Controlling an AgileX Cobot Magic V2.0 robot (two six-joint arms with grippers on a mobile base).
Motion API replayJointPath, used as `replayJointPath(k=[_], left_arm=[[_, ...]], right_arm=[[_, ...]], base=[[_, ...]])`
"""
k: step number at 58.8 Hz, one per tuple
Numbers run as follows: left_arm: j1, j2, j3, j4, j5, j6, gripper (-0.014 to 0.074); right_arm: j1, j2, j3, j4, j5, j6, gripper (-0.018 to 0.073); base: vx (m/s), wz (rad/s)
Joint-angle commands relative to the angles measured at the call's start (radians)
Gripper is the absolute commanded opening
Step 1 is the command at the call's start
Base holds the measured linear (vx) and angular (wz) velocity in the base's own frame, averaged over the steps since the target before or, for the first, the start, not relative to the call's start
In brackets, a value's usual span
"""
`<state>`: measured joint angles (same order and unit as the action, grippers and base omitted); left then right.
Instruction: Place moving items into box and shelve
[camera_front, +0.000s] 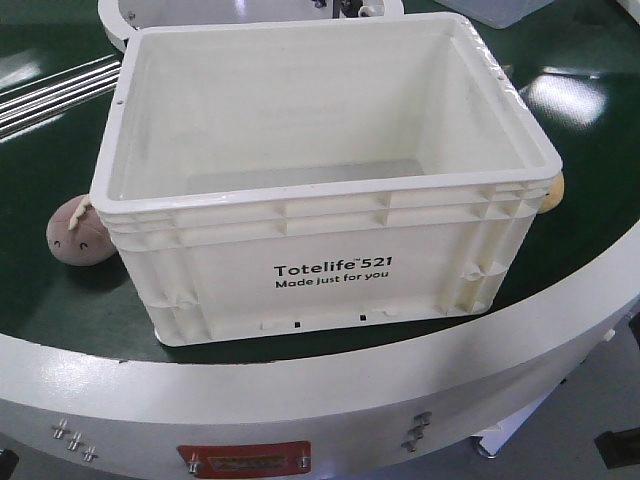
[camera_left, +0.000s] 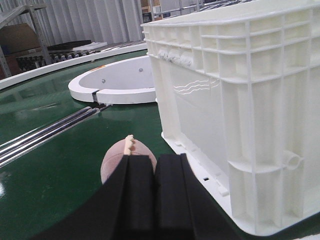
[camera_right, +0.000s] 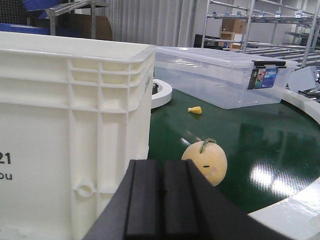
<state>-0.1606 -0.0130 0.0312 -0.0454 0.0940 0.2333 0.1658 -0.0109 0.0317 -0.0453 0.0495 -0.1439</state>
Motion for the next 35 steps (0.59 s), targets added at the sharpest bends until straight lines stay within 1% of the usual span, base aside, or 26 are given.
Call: replayJointPath(k=[1, 27, 31, 35], left_arm=[[-0.003, -0.004, 0.018, -0.003, -0.081, -0.005, -0.0022], [-0.003, -0.004, 0.018, -0.011, -0.094, -0.013, -0.0022], [-0.003, -0.004, 0.018, -0.011, -0.094, -0.013, -0.0022], [-0.003, -0.004, 0.018, -0.011, -0.122, -0.013, -0.0022]], right_arm=[[-0.003, -0.002, 0.018, -0.004, -0.081, -0.002, -0.0015], [-0.003, -0.002, 0.018, -0.004, -0.103, -0.004, -0.0015], [-0.003, -0.002, 0.018, -0.004, -0.129, -0.004, -0.0015], [-0.003, -0.002, 0.018, -0.004, -0.168, -0.003, -0.0015]], base=[[0.00, 0.00], [0.00, 0.00], [0.00, 0.00], [0.00, 0.00]])
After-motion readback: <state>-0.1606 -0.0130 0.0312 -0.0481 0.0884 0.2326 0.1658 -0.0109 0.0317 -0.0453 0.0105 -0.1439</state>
